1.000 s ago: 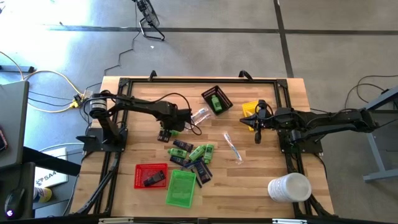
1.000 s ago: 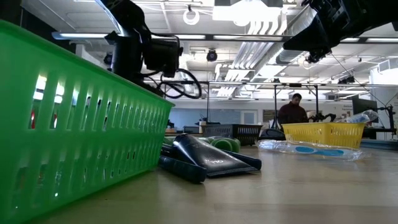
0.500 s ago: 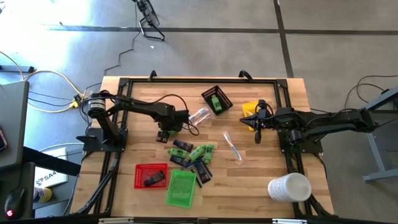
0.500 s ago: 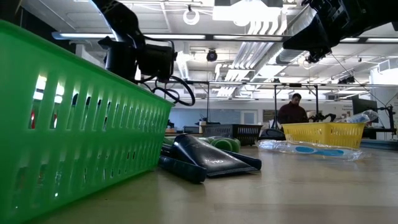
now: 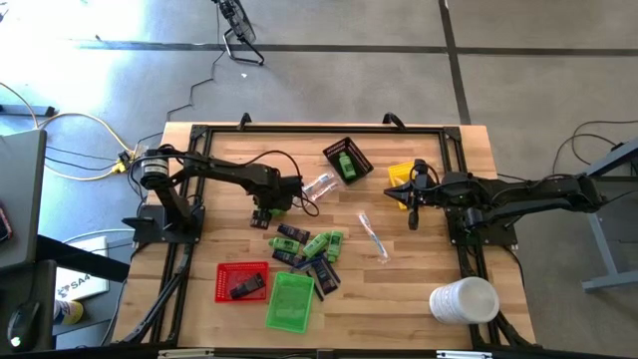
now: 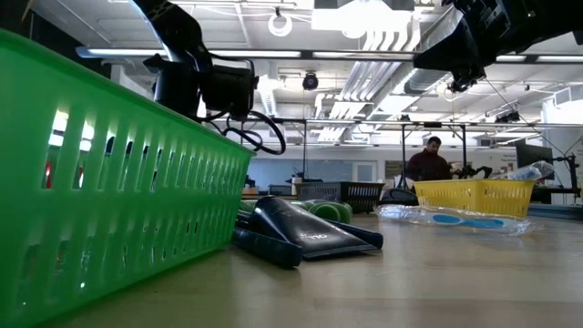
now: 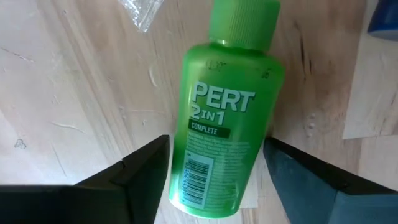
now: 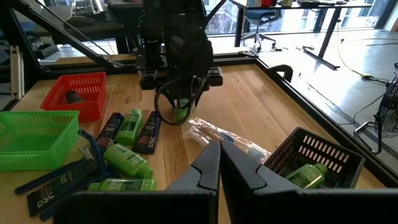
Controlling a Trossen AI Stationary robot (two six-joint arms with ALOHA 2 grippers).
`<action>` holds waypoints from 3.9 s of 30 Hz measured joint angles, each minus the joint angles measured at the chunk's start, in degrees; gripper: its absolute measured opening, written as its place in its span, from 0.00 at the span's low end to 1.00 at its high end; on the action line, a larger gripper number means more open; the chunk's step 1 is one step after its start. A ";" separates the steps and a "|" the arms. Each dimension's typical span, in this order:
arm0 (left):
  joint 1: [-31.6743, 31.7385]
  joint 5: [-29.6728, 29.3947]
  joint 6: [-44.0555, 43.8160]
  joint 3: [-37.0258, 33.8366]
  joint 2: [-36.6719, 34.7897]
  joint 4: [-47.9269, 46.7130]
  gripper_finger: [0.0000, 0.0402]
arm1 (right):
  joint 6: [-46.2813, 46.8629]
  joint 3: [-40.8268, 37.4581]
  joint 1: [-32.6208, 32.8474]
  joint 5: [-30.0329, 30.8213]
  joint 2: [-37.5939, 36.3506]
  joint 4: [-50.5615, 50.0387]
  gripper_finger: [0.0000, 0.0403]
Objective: Pick & Place Travel size toiletries
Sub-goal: Put the shampoo into the black bin
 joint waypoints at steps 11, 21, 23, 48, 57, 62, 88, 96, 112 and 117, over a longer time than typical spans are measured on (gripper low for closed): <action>-0.04 0.20 -0.02 -0.04 0.04 -0.17 0.44 | -0.04 0.00 -0.02 0.00 0.00 -0.02 0.01; -0.04 0.05 -6.61 -0.04 0.07 -0.44 0.47 | -0.08 0.00 0.01 0.00 0.00 -0.04 0.01; -0.04 0.02 -7.39 -0.04 0.07 -0.48 0.46 | -0.10 0.00 0.00 0.00 0.00 -0.04 0.01; -0.02 -0.20 -7.68 12.56 0.00 -12.32 0.44 | -1.70 0.02 -0.01 -8.84 -3.07 -0.13 0.01; 3.41 4.34 -7.96 10.81 -9.98 -13.60 0.44 | -2.26 0.02 -0.02 -13.29 -6.90 -0.28 0.01; 6.69 8.16 -7.68 9.30 -18.44 -6.40 0.44 | -3.61 0.04 0.01 -13.30 -7.58 -0.07 0.01; 11.96 16.53 -20.12 -12.56 -29.94 51.36 0.44 | -3.03 0.04 -0.02 -7.75 1.22 12.58 0.01; 11.96 12.85 -19.50 -12.66 -29.92 56.11 0.44 | -3.30 0.04 -0.02 0.26 13.66 28.87 0.01; 7.75 13.07 -19.48 -12.66 -28.88 57.40 0.44 | 3.74 0.04 -6.16 -9.62 32.62 49.92 0.01; 4.73 12.51 -19.41 -12.63 -28.19 57.48 0.44 | 2.75 0.04 -6.85 -11.95 38.34 60.26 0.01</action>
